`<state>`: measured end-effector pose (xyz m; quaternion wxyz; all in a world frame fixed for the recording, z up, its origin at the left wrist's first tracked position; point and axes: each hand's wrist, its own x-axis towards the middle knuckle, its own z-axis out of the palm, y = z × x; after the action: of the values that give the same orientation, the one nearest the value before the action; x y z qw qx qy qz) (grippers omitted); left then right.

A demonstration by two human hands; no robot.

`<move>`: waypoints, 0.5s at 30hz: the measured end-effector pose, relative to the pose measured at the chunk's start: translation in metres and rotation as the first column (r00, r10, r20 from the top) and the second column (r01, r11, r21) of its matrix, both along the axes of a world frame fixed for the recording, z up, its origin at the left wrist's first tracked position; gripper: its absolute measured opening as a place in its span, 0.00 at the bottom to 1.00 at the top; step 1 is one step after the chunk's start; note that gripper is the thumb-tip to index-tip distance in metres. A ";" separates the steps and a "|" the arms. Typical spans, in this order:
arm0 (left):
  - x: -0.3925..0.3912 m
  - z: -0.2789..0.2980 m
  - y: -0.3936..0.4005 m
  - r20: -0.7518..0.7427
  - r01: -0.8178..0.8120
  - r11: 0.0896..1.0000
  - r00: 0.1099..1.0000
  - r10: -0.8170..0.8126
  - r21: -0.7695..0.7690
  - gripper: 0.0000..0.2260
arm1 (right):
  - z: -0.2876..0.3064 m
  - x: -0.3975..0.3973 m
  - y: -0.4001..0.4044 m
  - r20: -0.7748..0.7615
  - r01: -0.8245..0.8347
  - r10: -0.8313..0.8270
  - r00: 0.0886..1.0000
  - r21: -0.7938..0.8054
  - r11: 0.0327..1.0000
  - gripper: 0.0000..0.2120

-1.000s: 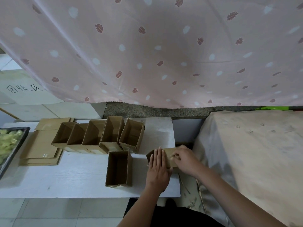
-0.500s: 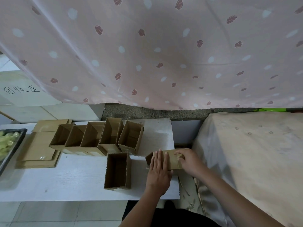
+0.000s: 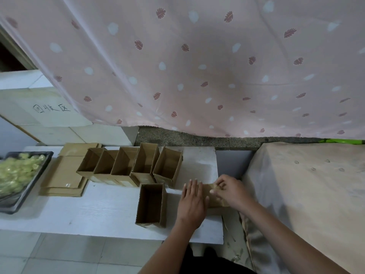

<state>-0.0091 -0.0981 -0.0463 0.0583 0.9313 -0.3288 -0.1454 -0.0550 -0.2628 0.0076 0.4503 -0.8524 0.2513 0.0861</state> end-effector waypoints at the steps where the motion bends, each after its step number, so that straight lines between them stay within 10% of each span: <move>1: 0.004 0.005 0.004 0.005 -0.035 0.999 0.999 0.035 0.000 0.29 | 0.003 0.004 0.003 0.009 -0.006 0.006 1.000 0.008 1.000 0.12; 15: 0.088 0.070 0.157 0.132 -0.452 0.892 0.884 0.449 -0.007 0.29 | 0.059 0.093 0.131 0.105 -0.338 0.347 0.932 -0.094 0.937 0.25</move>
<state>0.0785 0.0584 0.0237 0.0575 0.9903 -0.1049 -0.0707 0.0383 -0.1314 0.0669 0.4109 -0.9028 0.0745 0.1025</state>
